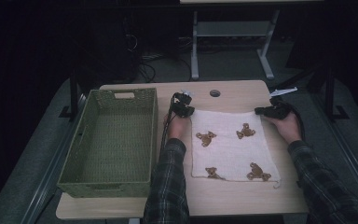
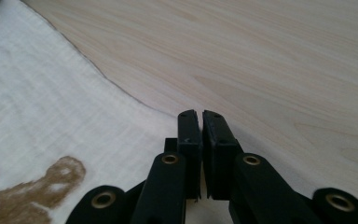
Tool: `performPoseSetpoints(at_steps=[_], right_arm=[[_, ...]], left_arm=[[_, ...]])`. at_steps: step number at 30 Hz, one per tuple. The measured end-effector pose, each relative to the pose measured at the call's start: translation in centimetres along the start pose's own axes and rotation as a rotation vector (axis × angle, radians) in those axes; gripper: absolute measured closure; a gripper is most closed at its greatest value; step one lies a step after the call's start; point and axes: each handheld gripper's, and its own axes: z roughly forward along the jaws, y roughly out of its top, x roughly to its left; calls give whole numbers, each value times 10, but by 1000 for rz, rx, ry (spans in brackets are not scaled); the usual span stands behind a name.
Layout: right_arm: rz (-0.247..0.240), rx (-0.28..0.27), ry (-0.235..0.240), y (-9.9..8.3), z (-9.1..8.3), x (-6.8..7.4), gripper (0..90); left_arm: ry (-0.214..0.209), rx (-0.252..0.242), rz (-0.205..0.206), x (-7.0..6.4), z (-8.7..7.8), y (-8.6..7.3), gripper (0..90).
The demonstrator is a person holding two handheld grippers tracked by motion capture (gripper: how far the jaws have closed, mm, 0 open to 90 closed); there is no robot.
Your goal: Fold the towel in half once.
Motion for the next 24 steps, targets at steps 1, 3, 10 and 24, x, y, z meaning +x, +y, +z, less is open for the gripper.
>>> performPoseSetpoints(at_steps=[1, 3, 10, 24], right_arm=[[-2, -6, 5, 0, -2, 0, 862], [-8, -12, 8, 1, -7, 1, 862], [-41, -56, 48, 4, -28, 10, 862], [-71, -110, 87, -10, -61, 30, 862]], left_arm=[[3, -7, 5, -1, -3, 1, 877], [2, -16, 7, -3, -9, 3, 878], [-23, -55, -12, -14, -32, 1, 878], [-6, -58, -16, -33, -72, -21, 880]])
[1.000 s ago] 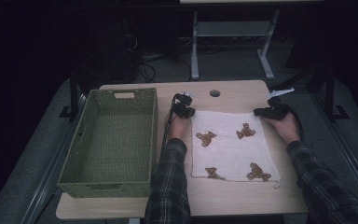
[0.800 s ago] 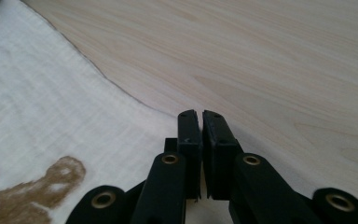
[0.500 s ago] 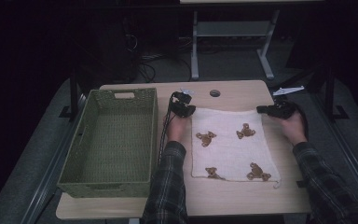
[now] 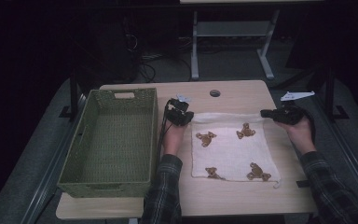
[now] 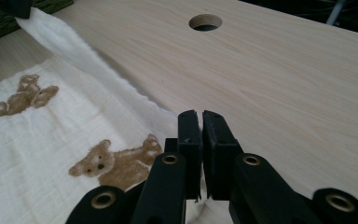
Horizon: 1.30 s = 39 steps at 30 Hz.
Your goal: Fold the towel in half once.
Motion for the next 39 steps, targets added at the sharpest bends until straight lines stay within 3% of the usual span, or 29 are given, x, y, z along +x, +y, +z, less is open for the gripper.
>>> performPoseSetpoints(at_steps=[12, 23, 39], right_arm=[[-19, -18, 23, -23, -27, 20, 862], [-37, -12, 17, -48, -51, 45, 861], [-60, 0, 41, -76, -76, 80, 863]], left_arm=[[-22, -31, -3, -18, -23, -20, 879], [-8, -22, 47, -39, -42, -35, 879], [16, -37, 61, -64, -68, -66, 879]])
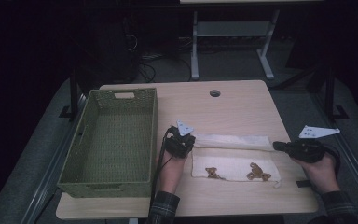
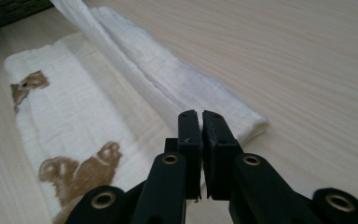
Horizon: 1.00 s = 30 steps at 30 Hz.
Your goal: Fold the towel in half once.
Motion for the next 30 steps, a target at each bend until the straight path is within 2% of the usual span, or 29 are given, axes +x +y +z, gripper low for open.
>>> performPoseSetpoints(at_steps=[7, 9, 13, 16, 20, 27, 30], right_arm=[[-7, -3, 4, -12, -11, 12, 863], [-6, -7, 6, -15, -15, 14, 864], [-9, -10, 19, -22, -21, 19, 867], [-25, 4, 23, -25, -22, 25, 872], [-17, 14, 36, -31, -26, 31, 876], [-7, 44, 64, -43, -29, 39, 877], [-6, 59, 72, -47, -29, 41, 877]], left_arm=[[6, -9, 2, -16, -13, -12, 880], [19, -2, 8, -20, -17, -16, 880], [7, -5, -3, -25, -23, -25, 880], [2, 3, -2, -27, -25, -30, 881], [-7, 11, 10, -33, -27, -36, 880], [-53, 43, -2, -35, -30, -50, 880], [-77, 40, -14, -35, -32, -54, 880]])
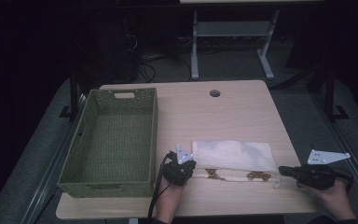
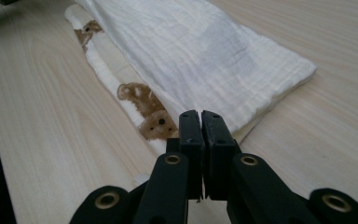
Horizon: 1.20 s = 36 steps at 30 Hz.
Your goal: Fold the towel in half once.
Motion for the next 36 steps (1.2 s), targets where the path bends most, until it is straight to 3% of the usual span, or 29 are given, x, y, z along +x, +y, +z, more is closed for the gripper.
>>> performPoseSetpoints(at_steps=[7, 14, 17, 18, 21, 26, 29, 36], right_arm=[[-5, 34, 14, -6, 1, 3, 878], [4, 100, 32, -11, 9, 1, 878], [21, 100, 49, -11, 9, -1, 865], [24, 96, 52, -11, 8, -1, 836], [25, 63, 64, -7, 4, -1, 765], [11, 24, 47, 6, 3, -6, 740], [4, 14, 25, 14, 6, -11, 739], [-14, -2, -40, 40, 25, -33, 746]], left_arm=[[-38, 27, -1, 0, 2, -9, 880], [-60, 95, 19, -1, 8, -16, 877], [-67, 98, 15, -2, 8, -16, 864], [-63, 91, 18, -2, 7, -14, 821], [-85, 70, 10, -4, 3, -8, 720], [-83, 36, 42, -3, 4, 13, 647], [-66, 17, 61, 3, 12, 26, 614], [-45, -6, 61, 20, 34, 50, 586]])
